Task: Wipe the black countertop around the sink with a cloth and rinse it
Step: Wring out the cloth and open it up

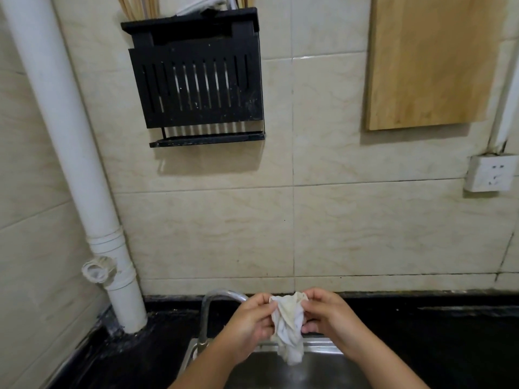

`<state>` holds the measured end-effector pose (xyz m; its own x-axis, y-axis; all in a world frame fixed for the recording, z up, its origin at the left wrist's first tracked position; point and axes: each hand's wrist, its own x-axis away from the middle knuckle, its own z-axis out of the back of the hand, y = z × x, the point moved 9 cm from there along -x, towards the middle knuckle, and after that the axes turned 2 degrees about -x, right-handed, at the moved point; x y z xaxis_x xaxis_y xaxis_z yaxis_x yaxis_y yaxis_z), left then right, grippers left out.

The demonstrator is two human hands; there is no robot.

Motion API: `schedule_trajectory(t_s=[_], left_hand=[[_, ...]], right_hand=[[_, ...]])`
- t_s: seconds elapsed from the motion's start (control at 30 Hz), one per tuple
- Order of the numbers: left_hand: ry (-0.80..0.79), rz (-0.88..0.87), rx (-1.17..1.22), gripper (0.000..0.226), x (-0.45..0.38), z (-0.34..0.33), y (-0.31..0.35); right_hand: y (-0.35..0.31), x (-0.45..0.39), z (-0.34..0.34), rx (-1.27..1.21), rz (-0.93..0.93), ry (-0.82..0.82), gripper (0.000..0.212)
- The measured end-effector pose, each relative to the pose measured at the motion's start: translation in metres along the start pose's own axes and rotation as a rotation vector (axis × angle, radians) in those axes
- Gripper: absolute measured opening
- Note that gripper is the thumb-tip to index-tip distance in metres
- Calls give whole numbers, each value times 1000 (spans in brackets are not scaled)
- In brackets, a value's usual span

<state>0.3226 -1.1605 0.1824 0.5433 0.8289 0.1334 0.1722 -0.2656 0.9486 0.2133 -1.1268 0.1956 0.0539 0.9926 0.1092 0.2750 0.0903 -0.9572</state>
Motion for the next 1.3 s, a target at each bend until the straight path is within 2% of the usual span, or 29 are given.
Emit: schedule_trajectory(t_s=[0.17, 0.3, 0.4, 0.5, 0.6, 0.67, 0.73, 0.77, 0.87, 0.93, 1.0, 1.07, 1.13, 1.23, 1.3], left_hand=[[50, -57, -339, 6, -1, 4, -5], [57, -124, -430, 14, 2, 6, -1], [64, -119, -395, 18, 2, 16, -1], [21, -135, -428, 19, 2, 19, -2], [-42, -163, -517, 9, 5, 14, -6], [-60, -150, -563, 9, 6, 15, -11], [-59, -114, -597, 11, 6, 18, -15], [-59, -111, -698, 17, 6, 21, -15], [-81, -185, -1169, 30, 11, 21, -11], [-131, -201, -1246, 32, 14, 16, -10], [-123, -198, -1231, 31, 16, 14, -3], [-25, -201, -1099, 29, 18, 20, 10], [65, -208, -930, 24, 20, 24, 21], [111, -174, -829, 18, 20, 24, 31], [130, -152, -773, 18, 19, 25, 35]], right_hand=[[10, -8, 5, 254, 12, 71, 20], [17, -10, 4, 248, 45, 120, 25], [16, -9, 0, 270, 75, 74, 27], [7, -5, -4, 622, 177, 36, 30], [3, -4, -15, 1008, 296, 10, 36], [2, -2, -23, 1123, 391, -13, 37], [2, -3, -25, 1097, 477, -49, 27], [4, -4, -25, 1076, 485, -94, 19], [23, -9, -22, 1075, 349, -299, 16], [30, -11, -21, 1048, 233, -383, 20], [28, -15, -19, 950, 180, -320, 24], [24, -18, -12, 714, 158, -128, 24], [30, -14, -12, 506, 120, 0, 14], [37, -8, -19, 511, 117, 95, 4], [32, -6, -21, 418, 120, 141, 16]])
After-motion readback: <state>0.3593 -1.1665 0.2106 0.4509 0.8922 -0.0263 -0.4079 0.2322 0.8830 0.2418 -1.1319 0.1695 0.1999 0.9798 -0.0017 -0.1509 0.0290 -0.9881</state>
